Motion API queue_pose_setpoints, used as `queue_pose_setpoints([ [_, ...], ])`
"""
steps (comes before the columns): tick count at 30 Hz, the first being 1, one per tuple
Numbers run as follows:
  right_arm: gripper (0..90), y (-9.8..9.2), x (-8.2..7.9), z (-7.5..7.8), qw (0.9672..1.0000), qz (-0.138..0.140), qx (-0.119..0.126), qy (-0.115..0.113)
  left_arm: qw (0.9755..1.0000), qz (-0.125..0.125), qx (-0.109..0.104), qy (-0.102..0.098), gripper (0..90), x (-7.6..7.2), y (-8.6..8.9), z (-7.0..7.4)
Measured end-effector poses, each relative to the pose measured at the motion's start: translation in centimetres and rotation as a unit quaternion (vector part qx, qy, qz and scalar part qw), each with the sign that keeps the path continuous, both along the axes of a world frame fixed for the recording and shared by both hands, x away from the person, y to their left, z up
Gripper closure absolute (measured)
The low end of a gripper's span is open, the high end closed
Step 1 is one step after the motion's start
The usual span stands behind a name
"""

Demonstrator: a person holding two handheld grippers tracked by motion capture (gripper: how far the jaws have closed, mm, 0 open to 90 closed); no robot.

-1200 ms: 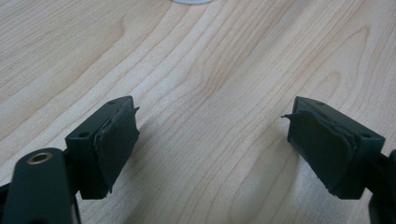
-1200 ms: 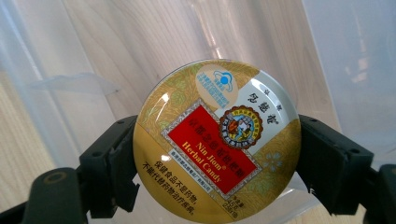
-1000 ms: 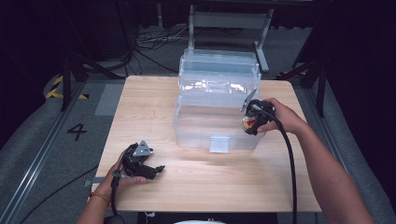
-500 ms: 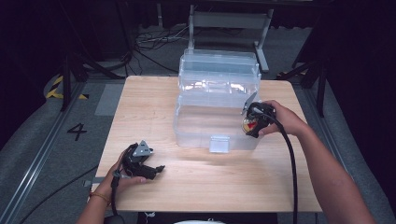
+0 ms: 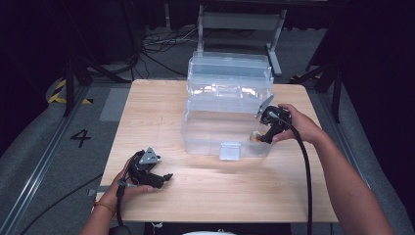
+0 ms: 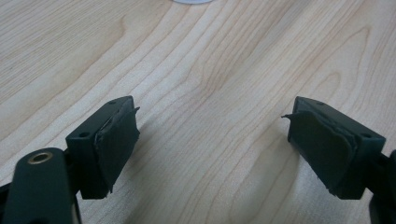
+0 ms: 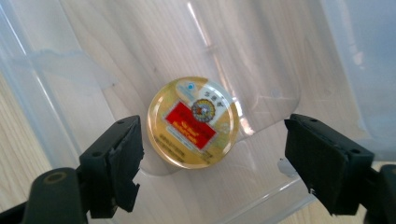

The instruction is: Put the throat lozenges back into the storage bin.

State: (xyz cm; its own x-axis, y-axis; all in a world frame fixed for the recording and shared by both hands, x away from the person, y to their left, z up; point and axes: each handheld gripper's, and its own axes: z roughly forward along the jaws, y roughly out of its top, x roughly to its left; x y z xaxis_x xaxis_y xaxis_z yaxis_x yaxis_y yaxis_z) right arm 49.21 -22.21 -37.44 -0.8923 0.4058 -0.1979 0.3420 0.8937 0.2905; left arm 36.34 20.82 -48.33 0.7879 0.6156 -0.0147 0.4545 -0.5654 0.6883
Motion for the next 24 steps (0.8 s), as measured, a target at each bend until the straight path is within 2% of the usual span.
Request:
queue_pose_setpoints([
  [8,21.2,-0.3,-0.5,0.6,0.9998,0.005,0.014,-0.011,1.0000,0.002,0.001,0.000,16.5,0.0,0.0,0.0],
  [10,22.0,-0.8,-0.7,1.0,0.9994,0.000,0.030,-0.018,1.0000,0.004,0.002,0.000,16.5,-0.1,0.0,0.0],
  [11,23.1,-1.2,-0.8,1.3,0.9986,-0.003,0.047,-0.023,1.0000,0.005,0.003,0.000,16.6,-0.1,-0.1,0.1],
  [12,23.1,-1.2,-0.8,1.3,0.9986,-0.003,0.047,-0.023,1.0000,0.005,0.003,0.000,16.9,-0.1,-0.1,0.1],
  [13,23.9,-1.5,-1.0,1.6,0.9978,-0.006,0.059,-0.029,1.0000,0.007,0.006,0.002,16.9,-0.1,-0.1,0.1],
  [14,24.3,-2.0,-1.2,2.0,0.9965,-0.010,0.076,-0.034,0.9999,0.010,0.008,0.003,17.4,-0.1,-0.1,0.2],
  [15,25.2,-2.8,-1.5,2.6,0.9936,-0.012,0.104,-0.044,0.9998,0.019,0.009,0.003,19.9,0.0,-0.2,0.3],
  [16,25.2,-2.8,-1.5,2.6,0.9936,-0.012,0.104,-0.044,0.9998,0.019,0.009,0.003,20.9,0.0,-0.2,0.3],
  [18,25.6,-3.5,-1.8,3.1,0.9907,-0.018,0.124,-0.054,0.9994,0.034,0.006,0.005,23.6,0.2,-0.2,0.4],
  [20,25.2,-4.4,-2.0,3.9,0.9851,-0.029,0.155,-0.067,0.9993,0.038,0.004,-0.001,25.3,0.1,-0.4,0.7],
  [22,25.0,-5.0,-1.9,4.3,0.9807,-0.036,0.177,-0.075,0.9993,0.032,-0.013,-0.011,24.9,0.1,-0.6,1.4],
  [24,25.0,-5.3,-1.8,4.7,0.9765,-0.046,0.188,-0.094,0.9992,0.028,-0.016,-0.024,24.6,0.0,-1.0,2.2],
])
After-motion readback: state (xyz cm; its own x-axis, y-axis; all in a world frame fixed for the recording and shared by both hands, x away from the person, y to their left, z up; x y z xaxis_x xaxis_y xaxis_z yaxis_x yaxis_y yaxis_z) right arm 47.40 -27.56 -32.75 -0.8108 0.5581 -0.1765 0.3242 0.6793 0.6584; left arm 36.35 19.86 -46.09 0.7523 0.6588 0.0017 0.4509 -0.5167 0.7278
